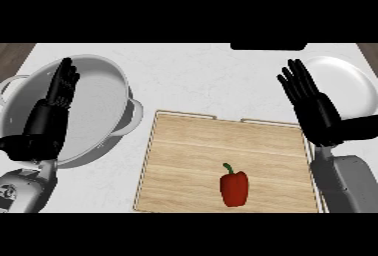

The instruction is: Pick the bell pepper from the tray and place it in the plate

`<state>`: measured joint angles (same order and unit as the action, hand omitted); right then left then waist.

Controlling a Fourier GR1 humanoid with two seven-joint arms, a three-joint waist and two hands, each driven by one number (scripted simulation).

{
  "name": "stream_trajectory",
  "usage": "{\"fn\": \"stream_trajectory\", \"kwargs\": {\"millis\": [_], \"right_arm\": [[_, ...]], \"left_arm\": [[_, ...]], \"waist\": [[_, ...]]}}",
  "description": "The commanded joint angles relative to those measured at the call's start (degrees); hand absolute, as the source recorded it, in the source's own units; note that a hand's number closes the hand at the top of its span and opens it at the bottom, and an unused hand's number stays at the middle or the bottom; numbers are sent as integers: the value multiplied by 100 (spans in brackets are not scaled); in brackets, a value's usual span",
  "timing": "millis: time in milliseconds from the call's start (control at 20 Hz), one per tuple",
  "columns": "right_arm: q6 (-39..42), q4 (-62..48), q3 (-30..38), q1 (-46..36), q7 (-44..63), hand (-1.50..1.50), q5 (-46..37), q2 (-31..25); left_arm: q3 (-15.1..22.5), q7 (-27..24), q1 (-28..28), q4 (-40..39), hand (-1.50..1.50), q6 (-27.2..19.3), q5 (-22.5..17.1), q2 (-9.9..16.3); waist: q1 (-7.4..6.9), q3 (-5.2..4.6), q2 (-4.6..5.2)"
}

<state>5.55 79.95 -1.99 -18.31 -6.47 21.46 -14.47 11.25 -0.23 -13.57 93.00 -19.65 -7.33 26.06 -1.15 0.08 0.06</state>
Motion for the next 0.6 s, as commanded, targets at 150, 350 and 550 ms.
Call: {"fn": "stream_trajectory", "kwargs": {"millis": [150, 350, 550], "right_arm": [[-762, 801, -15, -668, 619, 150, -914, -623], [-1214, 687, 111, -486, 1024, 150, -2603, -2201], [-2482, 1514, 44, 216, 910, -150, -2932, -1202]], "left_arm": [[138, 773, 920, -729, 0, 153, -533, -410], [320, 1176, 1334, -742, 0, 262, -898, -681], [365, 949, 1683, -892, 0, 512, -1151, -903]], "waist": [[157, -40, -26], [556, -132, -66], [402, -31, -37]]}}
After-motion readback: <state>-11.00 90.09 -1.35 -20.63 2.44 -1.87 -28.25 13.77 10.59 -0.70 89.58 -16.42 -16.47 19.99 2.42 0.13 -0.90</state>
